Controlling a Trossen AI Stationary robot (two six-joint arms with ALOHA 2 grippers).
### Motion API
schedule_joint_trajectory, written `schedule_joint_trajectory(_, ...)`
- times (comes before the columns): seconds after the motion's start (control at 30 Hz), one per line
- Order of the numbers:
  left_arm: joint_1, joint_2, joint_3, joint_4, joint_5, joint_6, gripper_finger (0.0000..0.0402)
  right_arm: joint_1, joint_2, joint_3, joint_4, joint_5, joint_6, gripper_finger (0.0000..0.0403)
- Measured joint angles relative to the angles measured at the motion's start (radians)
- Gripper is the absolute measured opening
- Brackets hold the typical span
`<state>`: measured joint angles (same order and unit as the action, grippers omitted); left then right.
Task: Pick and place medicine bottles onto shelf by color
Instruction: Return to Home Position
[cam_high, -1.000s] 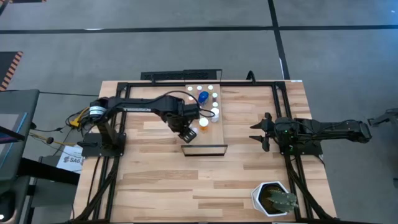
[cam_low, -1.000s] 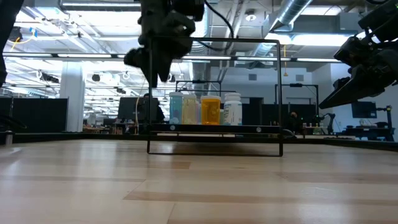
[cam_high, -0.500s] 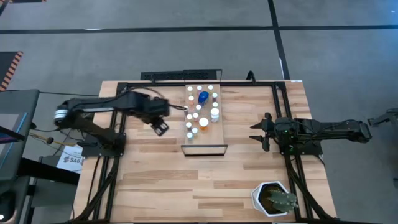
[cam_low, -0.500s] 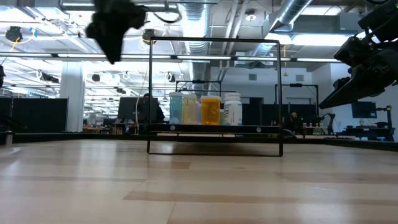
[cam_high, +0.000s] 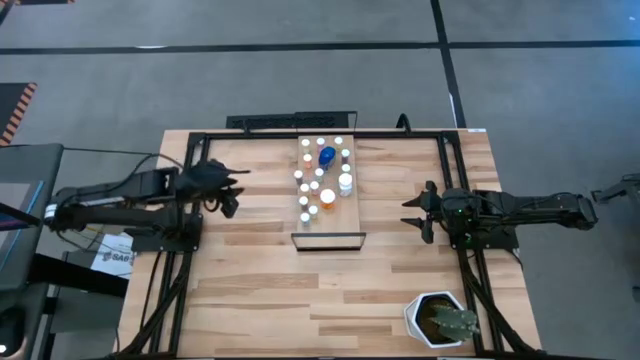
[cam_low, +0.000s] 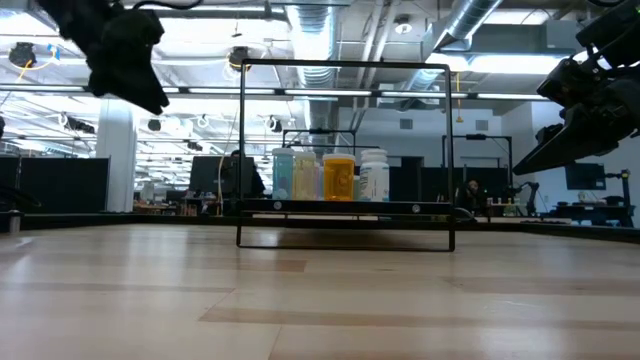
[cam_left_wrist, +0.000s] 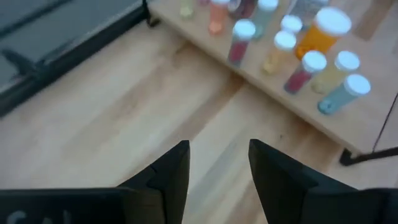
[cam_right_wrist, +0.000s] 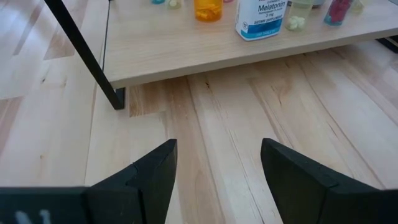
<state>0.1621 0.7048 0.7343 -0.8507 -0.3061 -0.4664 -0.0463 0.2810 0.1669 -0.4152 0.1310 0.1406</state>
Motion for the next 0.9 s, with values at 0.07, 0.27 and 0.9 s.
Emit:
schedule_joint_trajectory(0.07, 0.006, -0.063, -0.067, 0.076, -0.008, 0.038, 0.0151, 0.000, 0.000, 0.000, 0.000, 0.000, 0.000, 0.0255)
schedule_joint_trajectory(0.27, 0.033, -0.188, -0.227, 0.290, -0.055, 0.124, 0.0151, 0.000, 0.000, 0.000, 0.000, 0.000, 0.000, 0.0255)
schedule_joint_trajectory(0.9, 0.073, -0.230, -0.500, 0.896, 0.105, 0.255, 0.0151, 0.000, 0.000, 0.000, 0.000, 0.000, 0.000, 0.0255)
